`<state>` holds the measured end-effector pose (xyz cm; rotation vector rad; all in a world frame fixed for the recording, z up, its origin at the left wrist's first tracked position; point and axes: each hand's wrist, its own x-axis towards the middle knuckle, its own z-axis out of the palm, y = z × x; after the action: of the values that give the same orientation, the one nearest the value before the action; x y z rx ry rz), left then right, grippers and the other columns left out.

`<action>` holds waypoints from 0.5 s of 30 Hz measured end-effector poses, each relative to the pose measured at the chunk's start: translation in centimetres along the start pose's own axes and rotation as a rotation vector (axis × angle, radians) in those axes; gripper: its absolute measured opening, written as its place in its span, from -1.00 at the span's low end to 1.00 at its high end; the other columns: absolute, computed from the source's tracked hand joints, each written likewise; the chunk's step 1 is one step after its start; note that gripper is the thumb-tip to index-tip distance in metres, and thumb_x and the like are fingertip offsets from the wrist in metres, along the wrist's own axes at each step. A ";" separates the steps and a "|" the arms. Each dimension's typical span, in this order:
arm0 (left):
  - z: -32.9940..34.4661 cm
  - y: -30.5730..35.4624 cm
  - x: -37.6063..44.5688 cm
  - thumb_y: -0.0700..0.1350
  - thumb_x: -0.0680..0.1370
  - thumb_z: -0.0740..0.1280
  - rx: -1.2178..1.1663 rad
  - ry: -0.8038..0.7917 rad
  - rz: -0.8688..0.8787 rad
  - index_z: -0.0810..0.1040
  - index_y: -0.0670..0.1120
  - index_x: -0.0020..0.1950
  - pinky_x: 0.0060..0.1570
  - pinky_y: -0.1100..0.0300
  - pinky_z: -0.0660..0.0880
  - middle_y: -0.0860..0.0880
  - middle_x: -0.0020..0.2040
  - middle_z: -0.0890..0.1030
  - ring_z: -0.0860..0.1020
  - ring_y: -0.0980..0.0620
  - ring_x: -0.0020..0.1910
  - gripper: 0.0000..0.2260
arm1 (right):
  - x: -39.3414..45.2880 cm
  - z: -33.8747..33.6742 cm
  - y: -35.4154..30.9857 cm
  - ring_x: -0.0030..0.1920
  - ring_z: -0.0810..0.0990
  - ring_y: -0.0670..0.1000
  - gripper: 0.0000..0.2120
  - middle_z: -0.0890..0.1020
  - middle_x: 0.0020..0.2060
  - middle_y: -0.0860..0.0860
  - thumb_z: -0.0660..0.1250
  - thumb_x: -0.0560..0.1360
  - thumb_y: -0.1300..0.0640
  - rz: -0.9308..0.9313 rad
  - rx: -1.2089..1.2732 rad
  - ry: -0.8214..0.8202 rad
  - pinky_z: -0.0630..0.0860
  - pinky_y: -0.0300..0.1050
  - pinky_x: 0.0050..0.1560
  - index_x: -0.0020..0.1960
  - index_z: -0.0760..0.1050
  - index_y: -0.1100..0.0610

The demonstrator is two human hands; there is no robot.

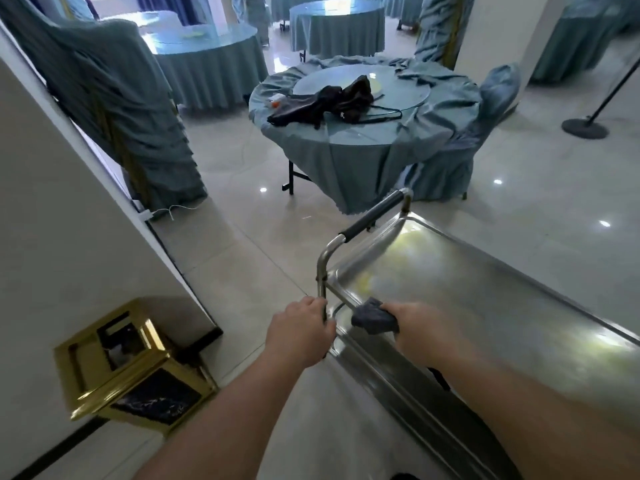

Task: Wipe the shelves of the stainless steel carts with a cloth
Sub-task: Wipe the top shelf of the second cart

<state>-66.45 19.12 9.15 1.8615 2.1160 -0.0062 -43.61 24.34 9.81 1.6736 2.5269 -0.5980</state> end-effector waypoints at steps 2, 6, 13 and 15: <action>0.1 -0.3 2.3 0.17 0.71 0.13 0.005 -0.016 0.038 0.42 0.07 0.53 0.32 -0.02 0.41 0.04 0.49 0.48 0.47 -0.07 0.43 -0.57 | 1.3 -0.3 0.3 0.02 0.64 0.06 -0.61 0.68 0.08 -0.02 0.30 0.56 0.10 0.033 0.002 0.001 0.60 0.03 0.08 0.36 0.48 -0.14; 0.2 -0.3 7.3 0.17 0.71 0.11 0.043 -0.056 0.103 0.42 0.05 0.50 0.26 -0.02 0.45 0.04 0.44 0.51 0.49 -0.07 0.38 -0.59 | 4.6 -0.8 1.7 0.01 0.64 0.05 -0.66 0.67 0.06 -0.03 0.28 0.59 0.11 0.090 0.058 0.019 0.61 0.07 0.09 0.34 0.50 -0.11; -1.3 0.7 16.0 0.16 0.72 0.08 0.074 -0.089 0.156 0.44 0.05 0.46 0.23 -0.05 0.50 0.04 0.39 0.54 0.52 -0.07 0.30 -0.61 | 10.8 -1.4 5.9 0.06 0.64 0.07 -0.58 0.68 0.13 0.01 0.30 0.59 0.15 0.210 0.172 0.019 0.59 0.00 0.08 0.43 0.48 -0.07; -1.8 0.9 18.5 0.15 0.71 0.10 0.071 -0.071 0.171 0.44 0.05 0.49 0.28 -0.05 0.49 0.03 0.43 0.53 0.52 -0.09 0.34 -0.60 | 12.6 -1.6 7.0 0.06 0.65 0.08 -0.58 0.69 0.14 0.03 0.30 0.59 0.15 0.237 0.194 0.015 0.59 -0.01 0.06 0.43 0.49 -0.06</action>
<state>-67.79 37.52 6.61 2.0458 1.9274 -0.1078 -42.32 38.29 6.05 2.0089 2.2942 -0.8326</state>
